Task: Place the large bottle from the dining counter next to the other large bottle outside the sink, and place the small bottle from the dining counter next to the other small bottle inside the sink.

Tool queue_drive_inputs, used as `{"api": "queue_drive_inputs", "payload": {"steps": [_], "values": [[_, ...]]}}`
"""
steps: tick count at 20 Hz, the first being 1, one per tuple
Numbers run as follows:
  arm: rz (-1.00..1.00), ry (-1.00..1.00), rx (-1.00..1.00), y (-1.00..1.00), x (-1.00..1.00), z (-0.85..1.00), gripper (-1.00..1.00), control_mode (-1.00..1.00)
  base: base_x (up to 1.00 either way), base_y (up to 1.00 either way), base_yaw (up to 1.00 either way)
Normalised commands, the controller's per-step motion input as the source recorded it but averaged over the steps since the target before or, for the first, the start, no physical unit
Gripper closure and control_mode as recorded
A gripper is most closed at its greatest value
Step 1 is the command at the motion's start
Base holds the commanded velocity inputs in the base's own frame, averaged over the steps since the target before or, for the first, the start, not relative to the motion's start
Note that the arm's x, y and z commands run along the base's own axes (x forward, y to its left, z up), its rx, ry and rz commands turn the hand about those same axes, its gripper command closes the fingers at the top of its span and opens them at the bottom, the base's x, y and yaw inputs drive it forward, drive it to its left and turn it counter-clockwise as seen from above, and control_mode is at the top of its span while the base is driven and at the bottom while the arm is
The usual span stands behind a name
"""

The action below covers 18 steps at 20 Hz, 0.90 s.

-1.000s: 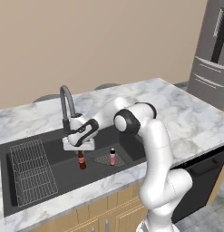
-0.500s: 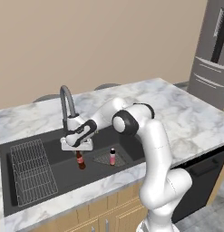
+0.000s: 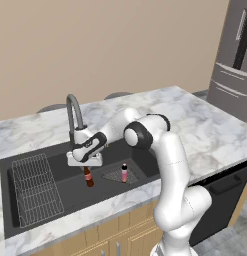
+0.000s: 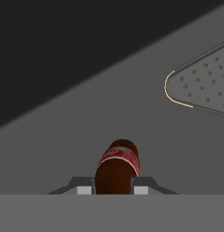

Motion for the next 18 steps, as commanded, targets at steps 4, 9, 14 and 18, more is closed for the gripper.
{"api": "queue_drive_inputs", "payload": {"steps": [4,9,14,18], "values": [[0.00,0.00,0.00,0.00,0.00,0.00,-1.00,-1.00,0.00,0.00,0.00],[0.00,0.00,0.00,0.00,0.00,0.00,-1.00,-1.00,0.00,0.00,0.00],[0.00,0.00,0.00,-0.12,0.00,0.00,-1.00,-1.00,0.00,0.00,0.00],[0.00,0.00,0.00,-0.26,0.00,0.03,-1.00,-1.00,0.00,0.00,0.00]]}}
